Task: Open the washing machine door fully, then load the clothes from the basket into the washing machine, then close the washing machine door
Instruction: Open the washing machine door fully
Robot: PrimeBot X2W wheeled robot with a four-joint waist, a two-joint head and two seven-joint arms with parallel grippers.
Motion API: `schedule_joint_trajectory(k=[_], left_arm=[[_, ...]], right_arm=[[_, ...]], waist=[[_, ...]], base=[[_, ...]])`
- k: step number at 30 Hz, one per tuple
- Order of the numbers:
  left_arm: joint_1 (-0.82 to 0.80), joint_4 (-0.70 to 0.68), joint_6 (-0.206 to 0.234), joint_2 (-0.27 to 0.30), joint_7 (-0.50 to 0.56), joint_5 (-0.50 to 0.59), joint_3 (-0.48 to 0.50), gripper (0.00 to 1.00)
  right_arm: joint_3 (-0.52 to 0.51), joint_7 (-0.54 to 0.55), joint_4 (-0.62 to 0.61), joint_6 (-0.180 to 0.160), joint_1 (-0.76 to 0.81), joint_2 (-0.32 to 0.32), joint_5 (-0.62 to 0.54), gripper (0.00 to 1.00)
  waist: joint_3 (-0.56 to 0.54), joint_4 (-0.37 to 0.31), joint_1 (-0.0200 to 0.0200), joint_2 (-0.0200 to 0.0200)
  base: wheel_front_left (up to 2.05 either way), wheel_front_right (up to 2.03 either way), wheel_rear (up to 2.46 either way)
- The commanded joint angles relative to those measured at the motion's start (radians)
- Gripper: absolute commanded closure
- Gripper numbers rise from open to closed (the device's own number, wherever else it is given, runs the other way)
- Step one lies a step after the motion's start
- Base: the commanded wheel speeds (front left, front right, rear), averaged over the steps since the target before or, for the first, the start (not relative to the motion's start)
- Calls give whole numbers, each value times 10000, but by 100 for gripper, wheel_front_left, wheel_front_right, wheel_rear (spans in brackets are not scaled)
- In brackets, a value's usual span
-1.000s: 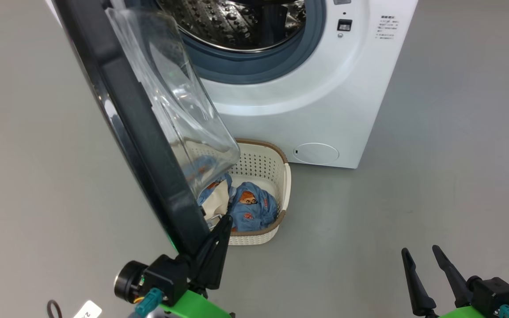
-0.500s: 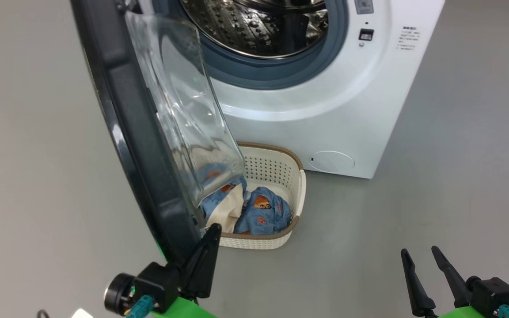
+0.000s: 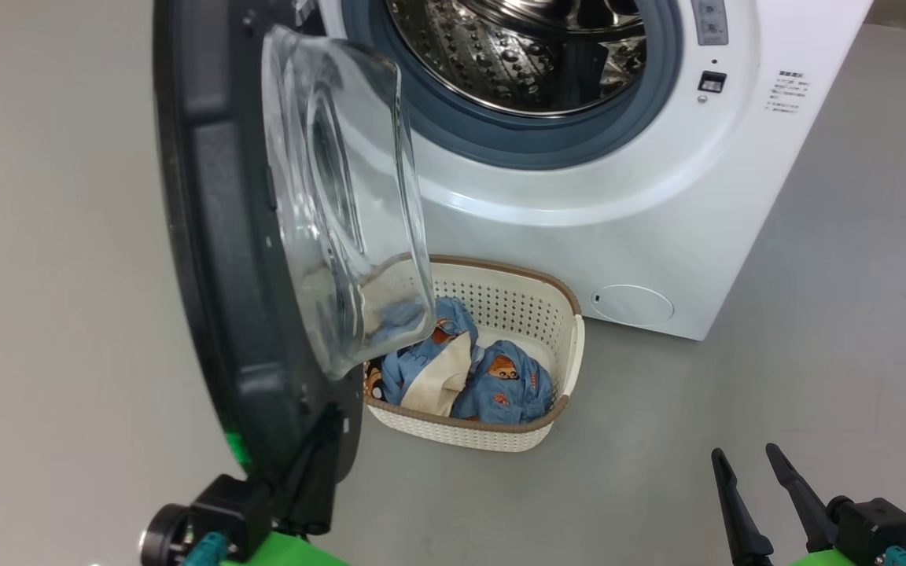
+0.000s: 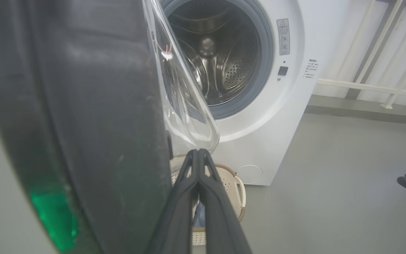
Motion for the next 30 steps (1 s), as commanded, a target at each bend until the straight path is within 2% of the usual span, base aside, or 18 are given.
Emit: schedule_joint_trajectory(k=[1, 17, 30], left_arm=[[-175, -184, 191, 269, -4, -84, 590, 100], [-557, 628, 403, 685, -338, -459, 1460, 100], [-966, 1277, 482, 686, -687, -580, 1749, 100]], right_arm=[[277, -120, -209, 62, -128, -100, 86, 0], [346, -119, -399, 62, -216, -225, -75, 0], [663, 77, -1267, 62, -386, -181, -664, 0]], waist=[[-21, 64, 0, -1], [125, 405, 0, -1], [18, 861, 0, -1]], base=[[0, 0, 0], [0, 0, 0], [0, 0, 0]])
